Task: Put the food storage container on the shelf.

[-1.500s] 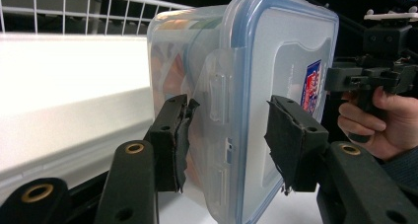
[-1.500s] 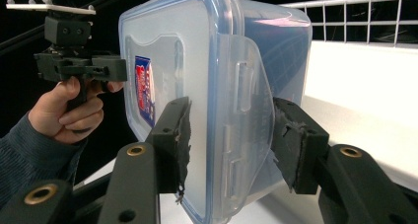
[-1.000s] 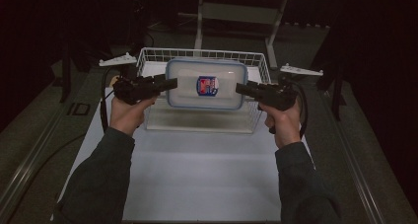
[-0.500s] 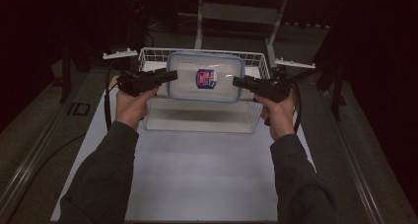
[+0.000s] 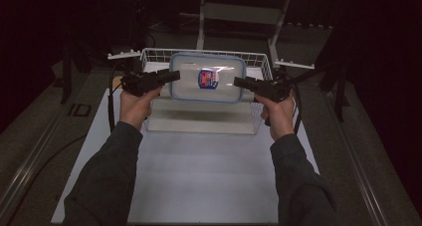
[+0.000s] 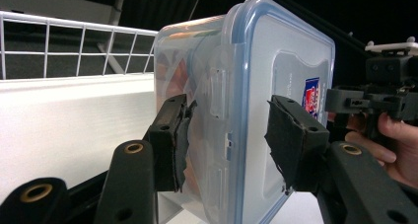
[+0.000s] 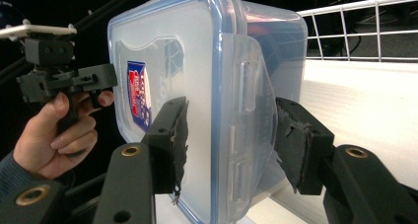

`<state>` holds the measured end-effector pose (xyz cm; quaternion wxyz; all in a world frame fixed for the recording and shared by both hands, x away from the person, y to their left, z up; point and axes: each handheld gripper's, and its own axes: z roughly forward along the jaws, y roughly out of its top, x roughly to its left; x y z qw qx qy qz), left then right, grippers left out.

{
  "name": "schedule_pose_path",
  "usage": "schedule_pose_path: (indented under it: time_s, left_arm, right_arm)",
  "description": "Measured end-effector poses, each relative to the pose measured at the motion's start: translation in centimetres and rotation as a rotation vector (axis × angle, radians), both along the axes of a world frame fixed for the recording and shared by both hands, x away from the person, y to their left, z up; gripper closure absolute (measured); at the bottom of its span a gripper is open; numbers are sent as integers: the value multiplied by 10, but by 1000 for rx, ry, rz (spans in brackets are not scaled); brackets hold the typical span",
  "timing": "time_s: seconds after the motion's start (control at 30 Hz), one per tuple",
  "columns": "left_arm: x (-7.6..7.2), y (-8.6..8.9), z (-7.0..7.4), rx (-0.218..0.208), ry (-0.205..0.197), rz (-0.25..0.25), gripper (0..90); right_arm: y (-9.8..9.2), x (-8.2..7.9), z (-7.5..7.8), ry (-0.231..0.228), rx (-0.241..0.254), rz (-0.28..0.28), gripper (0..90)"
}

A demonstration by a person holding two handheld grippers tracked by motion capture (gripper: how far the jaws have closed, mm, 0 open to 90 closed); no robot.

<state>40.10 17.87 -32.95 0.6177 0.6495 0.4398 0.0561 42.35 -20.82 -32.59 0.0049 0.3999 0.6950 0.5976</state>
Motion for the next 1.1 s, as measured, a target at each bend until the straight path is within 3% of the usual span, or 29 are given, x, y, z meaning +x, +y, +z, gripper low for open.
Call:
schedule_pose_path:
  time_s: [0.07,0.13,0.17,0.23,0.27,0.4,0.6,0.67,0.7,0.77,0.8,0.83,0.93,1.1]
  left_arm:
    - [1,-1,0,-5,6,22,503]
    - [0,-4,2,26,-2,68,503]
    - [0,-6,3,56,-5,87,543]
    - [2,-13,3,125,-1,107,535]
    - [2,-14,2,132,1,110,516]
    - [5,-13,-1,99,6,112,528]
    - [4,-16,-1,116,8,136,524]
    - [5,-17,-2,118,2,147,509]
    - [4,-16,-2,93,-4,143,504]
    - [3,-18,-1,122,-12,160,505]
    - [3,-18,-1,122,-12,160,493]
    - [3,-18,-1,127,-15,160,493]
    - [0,-17,-2,139,-31,156,485]
    - [-8,-12,0,163,-49,148,482]
  right_arm:
    - [0,2,0,15,15,-9,488]
    - [0,4,0,24,27,-11,497]
    - [0,4,-1,26,26,-10,496]
    - [2,5,-2,22,11,-15,481]
    - [3,6,-2,26,8,-22,470]
    - [2,10,-4,42,31,-35,462]
    - [6,15,0,48,-4,-64,428]
    - [11,16,7,-1,-101,-143,443]
    - [13,16,9,-13,-136,-155,417]
    - [16,16,12,-37,-190,-171,400]
    - [16,16,12,-37,-190,-171,400]
    - [17,15,14,-69,-226,-185,397]
    - [14,10,17,-95,-222,-184,399]
    - [10,-2,20,-144,-276,-169,414]
